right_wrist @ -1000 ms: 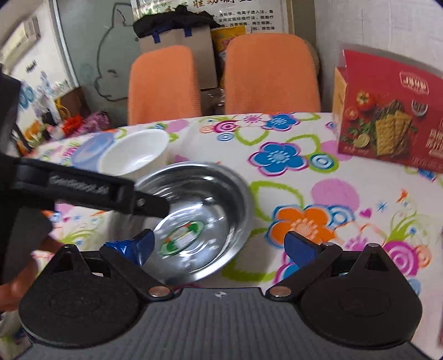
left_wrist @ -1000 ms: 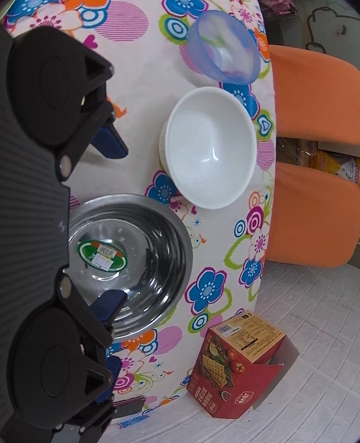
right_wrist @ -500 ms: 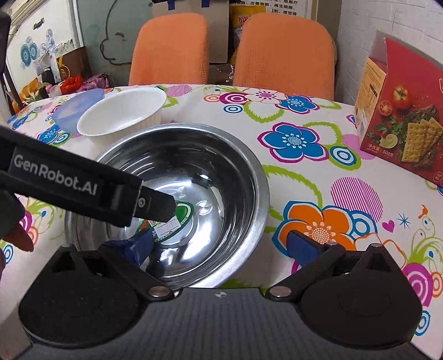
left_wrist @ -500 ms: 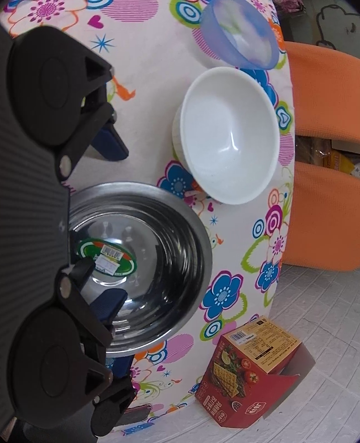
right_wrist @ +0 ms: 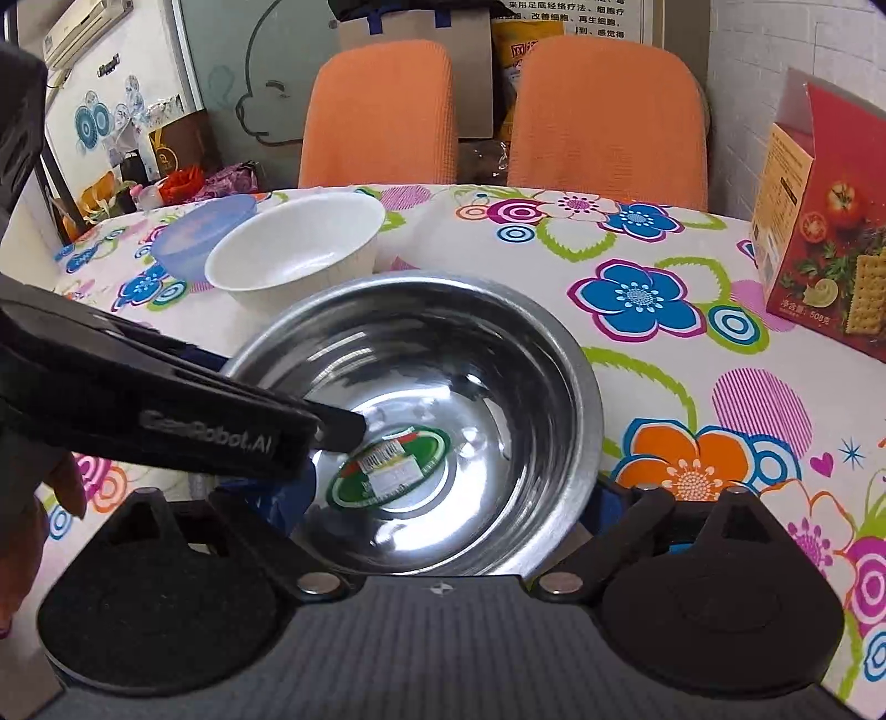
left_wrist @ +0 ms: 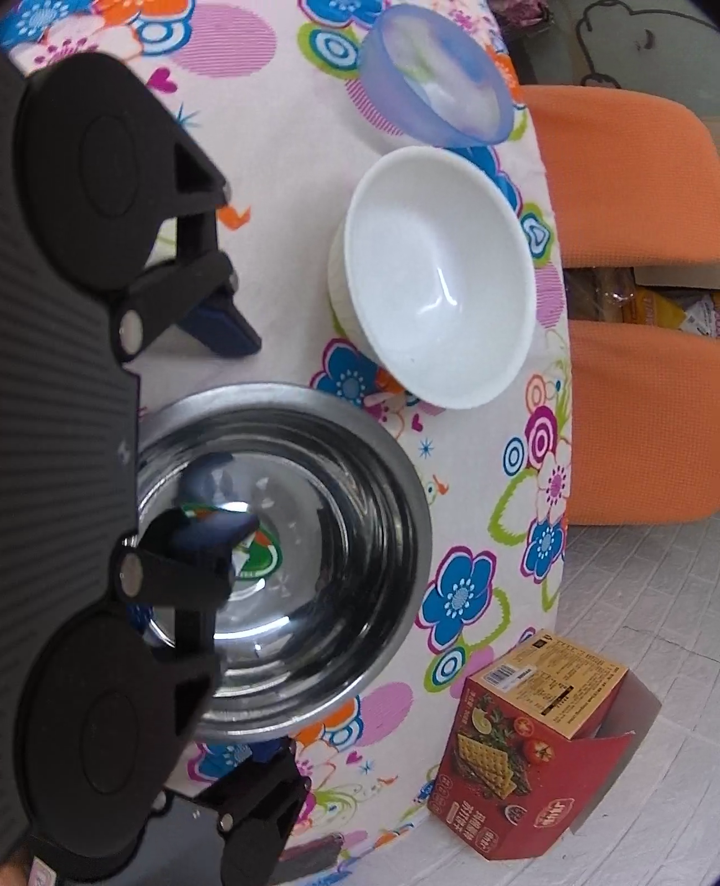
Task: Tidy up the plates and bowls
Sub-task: 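Close the left tool on the steel bowl rim, then carry the steel bowl with the left tool onto the plate stack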
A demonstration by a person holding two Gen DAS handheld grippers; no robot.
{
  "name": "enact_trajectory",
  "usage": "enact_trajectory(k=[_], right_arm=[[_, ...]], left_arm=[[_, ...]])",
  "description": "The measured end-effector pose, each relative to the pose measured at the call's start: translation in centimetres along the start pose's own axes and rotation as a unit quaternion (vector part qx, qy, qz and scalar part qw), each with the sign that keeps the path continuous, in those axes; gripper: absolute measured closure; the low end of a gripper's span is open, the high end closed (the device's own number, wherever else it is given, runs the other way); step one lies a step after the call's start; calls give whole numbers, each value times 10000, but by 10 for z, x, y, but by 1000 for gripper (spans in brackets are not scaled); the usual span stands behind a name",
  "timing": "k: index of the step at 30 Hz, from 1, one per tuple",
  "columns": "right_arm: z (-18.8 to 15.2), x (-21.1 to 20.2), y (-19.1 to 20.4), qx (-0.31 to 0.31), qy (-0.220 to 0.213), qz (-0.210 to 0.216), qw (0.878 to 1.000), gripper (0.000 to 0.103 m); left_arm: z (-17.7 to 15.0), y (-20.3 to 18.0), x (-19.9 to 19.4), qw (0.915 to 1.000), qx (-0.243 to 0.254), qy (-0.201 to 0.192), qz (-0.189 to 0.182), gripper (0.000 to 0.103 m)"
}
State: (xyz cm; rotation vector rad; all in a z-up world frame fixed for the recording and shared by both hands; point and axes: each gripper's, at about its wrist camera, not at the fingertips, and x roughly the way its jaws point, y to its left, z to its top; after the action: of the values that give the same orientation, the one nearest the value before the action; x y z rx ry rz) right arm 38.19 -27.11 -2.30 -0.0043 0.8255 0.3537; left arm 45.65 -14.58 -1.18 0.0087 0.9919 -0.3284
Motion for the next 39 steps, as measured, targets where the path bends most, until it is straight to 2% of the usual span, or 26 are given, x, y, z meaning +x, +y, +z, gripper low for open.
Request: enact_trajectory(k=[2,4,8,13,16,23,32,33,36,37,38,39], right_arm=[[1,-3,10,-51,34,121,9999,22],[0,-8,23,-228,62,-14,9997,21],[-7,-29,42,-169,-6,87,9998,21],[-31,-62,88,-457,-185,64,9988,19],[-48,-73,106,-394,-254,185,9987,19],[-85,-82,128,56,-121,403,9991,19],[-106,-81,136,258,50,405,9988,18],[-108,-82,136,232,3,397,9989,19],[-108,-85,137,181,-1,398,9990,20],[-107,-87,137,171,-13,382,9991,20],[-106,-89,136,153,-23,344,9993,20],[-105,-92,135,126,-58,288,9995,20]], left_arm=[[0,2,-2,9998,21,70,-164,76],[-2,6,-7,9998,-105,137,-122,76],[-17,18,-27,9988,-255,244,-340,76],[-53,29,-71,9990,-100,211,-392,76],[-82,36,-95,9992,42,185,-360,76],[-130,47,-119,9989,153,173,-410,76],[-153,43,-119,9988,272,-47,-395,75],[-154,44,-119,9988,253,-60,-420,73],[-154,43,-121,9985,200,-120,-501,47],[-154,42,-123,9985,195,-184,-474,29],[-153,42,-127,9984,174,-283,-452,20],[-153,41,-130,9981,169,-378,-451,20]])
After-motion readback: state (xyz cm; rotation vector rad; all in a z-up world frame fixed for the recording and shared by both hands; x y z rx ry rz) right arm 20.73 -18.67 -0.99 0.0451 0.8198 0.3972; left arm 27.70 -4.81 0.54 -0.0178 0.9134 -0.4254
